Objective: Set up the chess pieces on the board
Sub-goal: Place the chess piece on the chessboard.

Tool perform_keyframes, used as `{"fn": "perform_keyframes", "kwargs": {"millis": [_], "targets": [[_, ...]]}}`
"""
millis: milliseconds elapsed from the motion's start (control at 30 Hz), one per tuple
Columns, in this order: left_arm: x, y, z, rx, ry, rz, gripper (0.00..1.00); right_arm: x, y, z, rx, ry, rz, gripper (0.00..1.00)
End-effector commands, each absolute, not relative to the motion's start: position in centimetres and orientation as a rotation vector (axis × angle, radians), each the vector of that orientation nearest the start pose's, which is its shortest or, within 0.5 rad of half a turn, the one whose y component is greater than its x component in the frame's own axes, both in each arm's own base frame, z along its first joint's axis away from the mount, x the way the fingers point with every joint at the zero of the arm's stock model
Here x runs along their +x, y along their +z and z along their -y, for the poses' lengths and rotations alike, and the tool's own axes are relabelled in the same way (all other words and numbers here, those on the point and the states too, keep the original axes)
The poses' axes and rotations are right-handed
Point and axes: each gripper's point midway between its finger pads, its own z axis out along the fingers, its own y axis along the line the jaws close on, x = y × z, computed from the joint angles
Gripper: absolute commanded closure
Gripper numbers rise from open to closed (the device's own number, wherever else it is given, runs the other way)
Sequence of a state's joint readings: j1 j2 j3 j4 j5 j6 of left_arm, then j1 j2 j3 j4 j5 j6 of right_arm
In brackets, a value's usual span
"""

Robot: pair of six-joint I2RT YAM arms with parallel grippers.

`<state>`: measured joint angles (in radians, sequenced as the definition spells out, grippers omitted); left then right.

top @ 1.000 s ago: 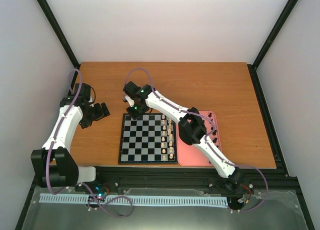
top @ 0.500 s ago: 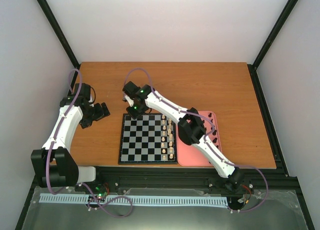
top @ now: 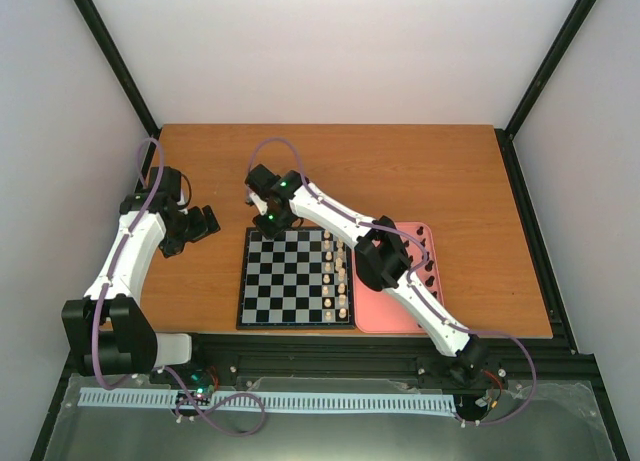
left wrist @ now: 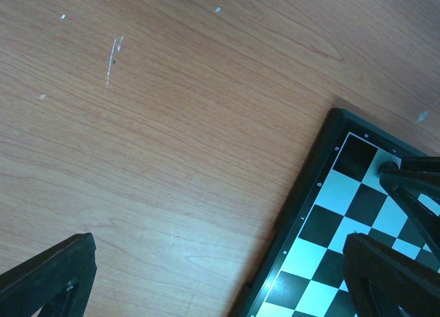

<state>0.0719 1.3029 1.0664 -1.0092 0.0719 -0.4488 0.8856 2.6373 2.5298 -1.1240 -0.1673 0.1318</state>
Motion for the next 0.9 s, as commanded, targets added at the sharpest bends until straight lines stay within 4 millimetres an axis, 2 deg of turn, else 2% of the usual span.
{"fn": "perform_keyframes", "kwargs": {"millis": [0, 167, 300, 533, 633, 733, 867], "targets": [[28.7, 14.3, -0.9, -0.724, -0.202, -2.698, 0.00, 34.3, 4.7, -47.4, -1.137, 0.449, -2.649, 0.74], [28.6, 14.4, -0.9, -0.723, -0.203, -2.696, 0.00, 34.3, 6.1, -47.7, -1.154, 0.469, -2.615, 0.59], [28.5, 14.5, -1.0, -0.721, -0.199, -2.693, 0.00, 34.4, 8.0, -47.6, -1.146, 0.466, -2.578, 0.53], [28.5, 14.8, -1.0, -0.715, -0.193, -2.690, 0.00, 35.3, 15.2, -46.0, -1.065, 0.423, -2.475, 0.43], [28.6, 14.8, -1.0, -0.713, -0.195, -2.694, 0.00, 35.4, 17.5, -44.4, -1.011, 0.428, -2.471, 0.41], [28.7, 14.8, -1.1, -0.714, -0.187, -2.694, 0.00, 36.0, 19.2, -41.7, -0.933, 0.400, -2.489, 0.40], [28.7, 14.7, -1.0, -0.719, -0.193, -2.698, 0.00, 38.0, 19.8, -35.6, -0.765, 0.303, -2.560, 0.40]]}}
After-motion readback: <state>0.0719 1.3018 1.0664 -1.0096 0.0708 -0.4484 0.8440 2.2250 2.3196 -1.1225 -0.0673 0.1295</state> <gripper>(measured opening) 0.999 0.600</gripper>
